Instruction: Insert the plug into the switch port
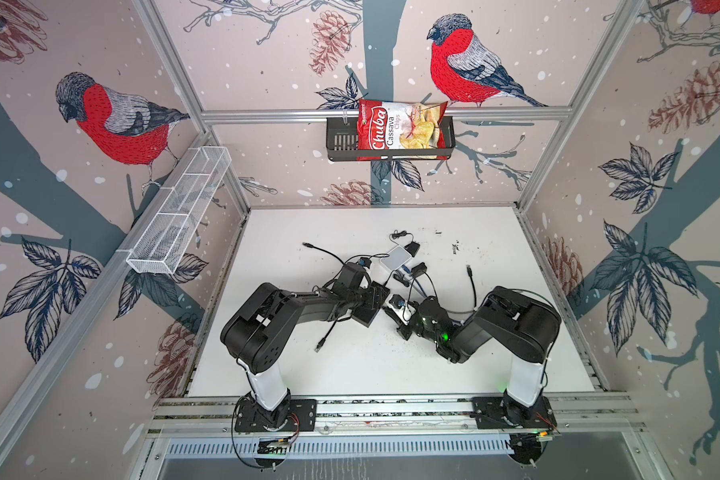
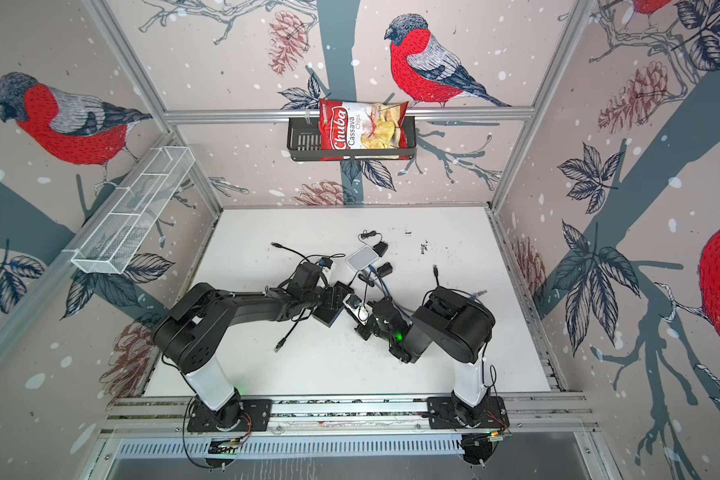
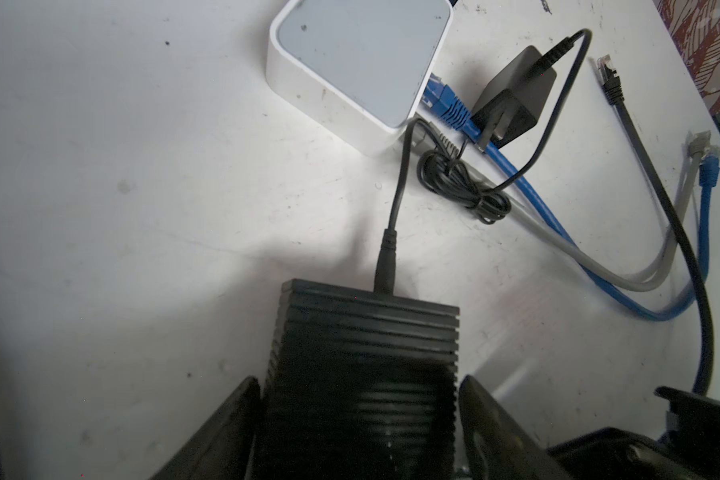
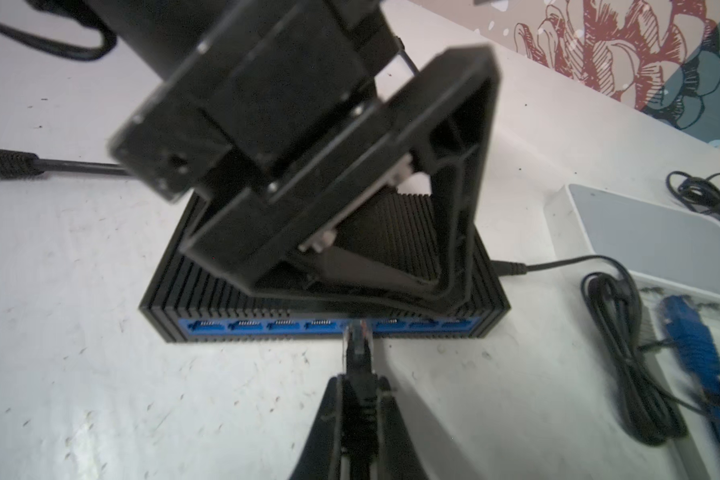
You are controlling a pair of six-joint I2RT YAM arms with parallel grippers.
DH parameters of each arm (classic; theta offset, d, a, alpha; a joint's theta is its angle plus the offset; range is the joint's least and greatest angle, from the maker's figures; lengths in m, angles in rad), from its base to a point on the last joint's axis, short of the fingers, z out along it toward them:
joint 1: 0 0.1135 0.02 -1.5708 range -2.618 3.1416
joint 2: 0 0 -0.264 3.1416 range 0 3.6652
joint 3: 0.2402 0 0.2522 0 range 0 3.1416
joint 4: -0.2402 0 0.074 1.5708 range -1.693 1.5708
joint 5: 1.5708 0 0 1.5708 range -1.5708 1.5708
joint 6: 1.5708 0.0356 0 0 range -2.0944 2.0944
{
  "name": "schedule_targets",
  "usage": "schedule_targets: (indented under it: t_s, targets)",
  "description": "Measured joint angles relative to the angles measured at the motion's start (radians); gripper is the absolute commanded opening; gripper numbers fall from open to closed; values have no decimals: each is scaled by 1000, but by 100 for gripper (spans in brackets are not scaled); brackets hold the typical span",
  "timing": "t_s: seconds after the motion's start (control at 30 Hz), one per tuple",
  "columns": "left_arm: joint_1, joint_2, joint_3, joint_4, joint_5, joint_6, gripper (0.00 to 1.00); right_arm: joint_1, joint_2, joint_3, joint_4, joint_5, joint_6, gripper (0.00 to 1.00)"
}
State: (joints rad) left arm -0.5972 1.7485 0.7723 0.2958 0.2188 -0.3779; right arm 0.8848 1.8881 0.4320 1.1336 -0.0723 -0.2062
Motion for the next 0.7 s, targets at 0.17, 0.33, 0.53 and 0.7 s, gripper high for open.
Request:
schedule_targets:
  t_s: [0.17,0.33,0.53,0.7]
  targets:
    - [0,3,-9,23,4,-8,73,5,17,9,12,4,5,6]
    - [0,13,-9,50,-6,-8,73,10,37,24,14,5,5,6]
    - [0,15,-12,60,-29,-11,73,11,45,45,7,21,25,6]
    - [-8,15,-27,88,-45,-21,73,18,49,47,7,39,29,6]
